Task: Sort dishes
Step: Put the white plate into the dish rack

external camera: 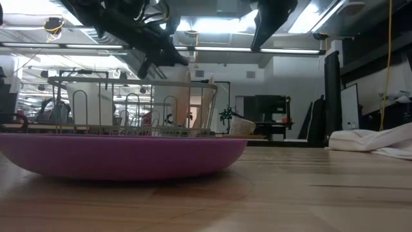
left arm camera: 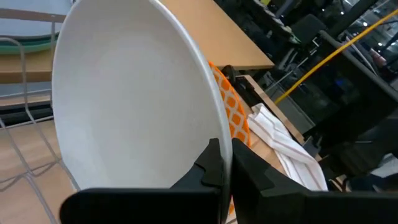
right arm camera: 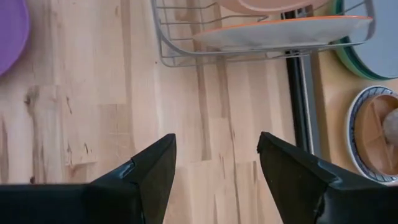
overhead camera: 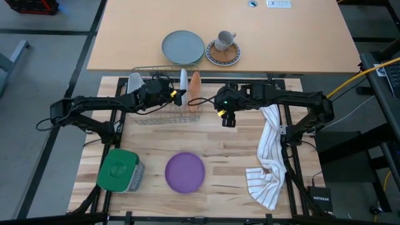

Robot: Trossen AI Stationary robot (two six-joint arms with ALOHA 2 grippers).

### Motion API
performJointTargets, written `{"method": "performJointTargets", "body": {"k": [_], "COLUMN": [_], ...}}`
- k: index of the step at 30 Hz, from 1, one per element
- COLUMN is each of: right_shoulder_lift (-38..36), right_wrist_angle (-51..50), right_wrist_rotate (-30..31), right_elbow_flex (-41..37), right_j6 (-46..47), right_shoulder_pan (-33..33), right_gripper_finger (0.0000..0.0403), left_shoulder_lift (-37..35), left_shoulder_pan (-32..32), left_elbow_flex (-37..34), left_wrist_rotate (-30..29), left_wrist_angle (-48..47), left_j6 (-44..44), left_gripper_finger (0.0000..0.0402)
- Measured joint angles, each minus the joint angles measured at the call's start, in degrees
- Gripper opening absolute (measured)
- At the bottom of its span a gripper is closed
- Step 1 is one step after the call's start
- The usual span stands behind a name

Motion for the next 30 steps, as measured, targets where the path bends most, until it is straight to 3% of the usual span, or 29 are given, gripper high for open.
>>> {"method": "performJointTargets", "body": {"k": [12,23,30], "right_shoulder_lift": [0.0,0.1,0.1], "right_wrist_angle": [6.9,7.8,9.2], "right_wrist_rotate": [-4.4,-5.3,-5.4], "right_elbow_flex": [-5.0,-5.3,-5.3], "right_j6": [0.0,0.0,0.0], "right_shoulder_pan": [0.0,0.1,0.1], "right_gripper_finger": [0.0232,0.0232,0.0232], "left_shoulder_lift": [0.1,0.1,0.1], "left_shoulder_pan": [-0.1,-0.1,0.0], "left_elbow_flex": [0.0,-0.1,-0.1], "left_wrist_rotate": [-1.3,-2.4,-2.9], "left_wrist_angle": [-8.9,-9.2,-9.3], "left_j6": [0.2,6.2,7.5], "left_gripper_finger": [0.0018,0.0022,0.0075]}}
